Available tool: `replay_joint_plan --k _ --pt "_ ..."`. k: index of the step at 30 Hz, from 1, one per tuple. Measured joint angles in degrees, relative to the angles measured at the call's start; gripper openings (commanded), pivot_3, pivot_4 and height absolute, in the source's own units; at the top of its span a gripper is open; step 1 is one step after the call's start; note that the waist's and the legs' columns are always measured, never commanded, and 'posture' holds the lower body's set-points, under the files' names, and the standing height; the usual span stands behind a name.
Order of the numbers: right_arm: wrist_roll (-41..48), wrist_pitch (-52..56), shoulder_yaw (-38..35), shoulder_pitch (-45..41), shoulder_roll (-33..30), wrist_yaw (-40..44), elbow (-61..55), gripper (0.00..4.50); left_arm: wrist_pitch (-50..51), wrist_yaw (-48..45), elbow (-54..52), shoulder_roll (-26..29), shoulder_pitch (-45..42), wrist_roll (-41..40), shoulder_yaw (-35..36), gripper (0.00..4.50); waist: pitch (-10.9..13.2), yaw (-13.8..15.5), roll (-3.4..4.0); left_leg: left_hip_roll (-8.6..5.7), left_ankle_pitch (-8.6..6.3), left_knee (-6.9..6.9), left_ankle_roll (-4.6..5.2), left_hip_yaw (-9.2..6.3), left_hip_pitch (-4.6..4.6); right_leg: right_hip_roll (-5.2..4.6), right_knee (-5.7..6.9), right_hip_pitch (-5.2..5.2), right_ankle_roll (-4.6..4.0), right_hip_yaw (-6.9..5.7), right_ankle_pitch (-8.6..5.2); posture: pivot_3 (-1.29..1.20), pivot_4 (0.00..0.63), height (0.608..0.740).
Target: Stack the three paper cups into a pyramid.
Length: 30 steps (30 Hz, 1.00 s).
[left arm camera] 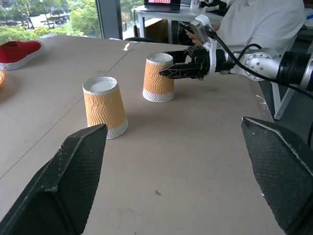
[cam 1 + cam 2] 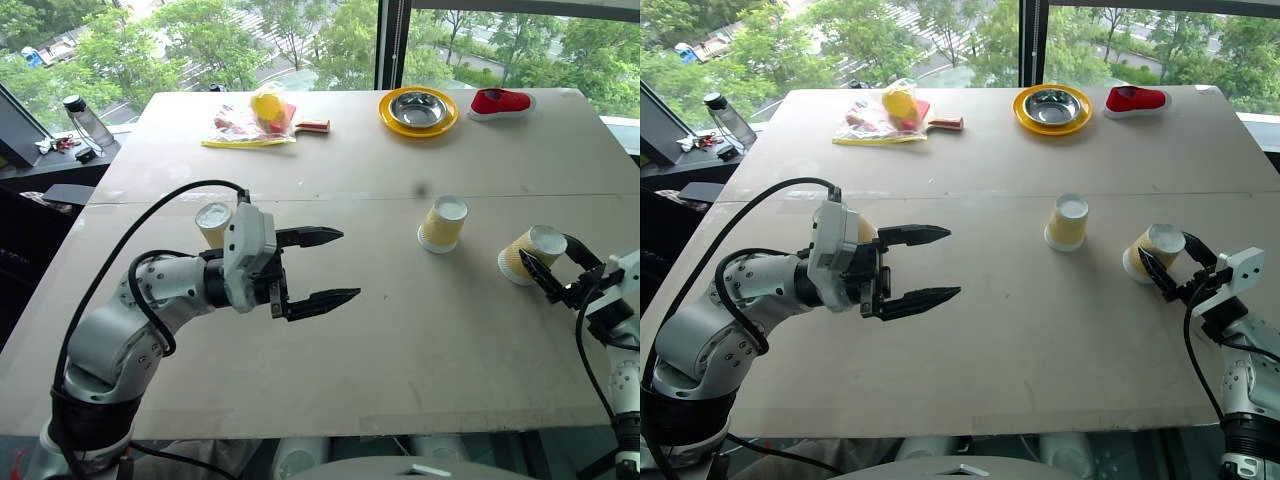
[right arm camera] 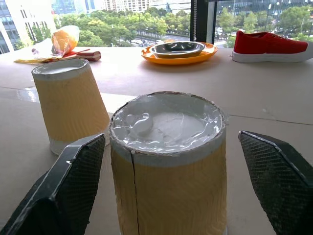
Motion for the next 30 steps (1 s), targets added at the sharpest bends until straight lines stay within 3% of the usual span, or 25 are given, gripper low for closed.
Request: replay_joint_plan --k 2,3,13,18,23,30 --pt "0.02 -0.58 0.07 -0.33 0.0 1.32 0.63 2.29 -0.78 0.46 0.0 -0.22 0.01 1.02 -0.38 4.5 0.0 0.0 0.0 0.0 0.0 0.0 0.0 0.0 0.0 0.0 0.0 0.0 0.0 0.0 0.0 0.0 0.15 0.74" --pt "0.02 -0.63 0.07 -0.33 0.0 1.52 0.62 2.22 -0.85 0.54 0.0 -0.33 0.01 1.11 -0.42 4.5 0.0 0.01 0.0 0.0 0.0 0.0 0.0 0.0 0.0 0.0 0.0 0.0 0.0 0.0 0.0 0.0 0.15 0.74" --pt "1.15 0.87 0.67 3.12 -0.81 4.45 -4.69 2.22 -1.21 2.26 -0.63 -1.08 3.71 1.09 0.56 4.5 0.03 0.04 0.06 0.03 0.0 0.0 0.0 -0.02 -0.02 -0.01 -0.02 -0.01 0.01 0.0 0.0 0.0 0.15 0.74" --pt "1.75 7.8 8.49 6.55 -2.49 7.91 -15.93 2.22 -2.23 4.39 -0.86 -1.23 10.47 1.47 5.38 4.5 0.07 -0.41 0.04 0.1 0.0 0.0 0.0 -0.01 0.06 0.02 0.07 0.0 -0.01 0.03 0.0 0.0 0.15 0.74" --pt "-2.26 12.18 21.08 -1.48 2.78 4.41 -22.09 2.22 -4.25 6.1 -0.91 -2.48 16.7 3.03 9.1 4.5 0.1 -0.44 0.0 0.08 0.0 0.0 0.0 -0.07 0.07 0.01 0.11 -0.02 -0.02 -0.01 0.01 0.0 0.15 0.74" --pt "-10.4 17.08 32.01 -19.73 14.23 -5.59 -17.39 2.22 -6.02 10.97 -1.04 -4.7 20.2 4.86 13.43 4.5 0.13 0.16 -0.19 0.05 0.07 0.04 -0.12 -0.15 -0.48 -0.03 0.14 -0.57 -0.01 -0.13 0.02 0.0 0.15 0.74"
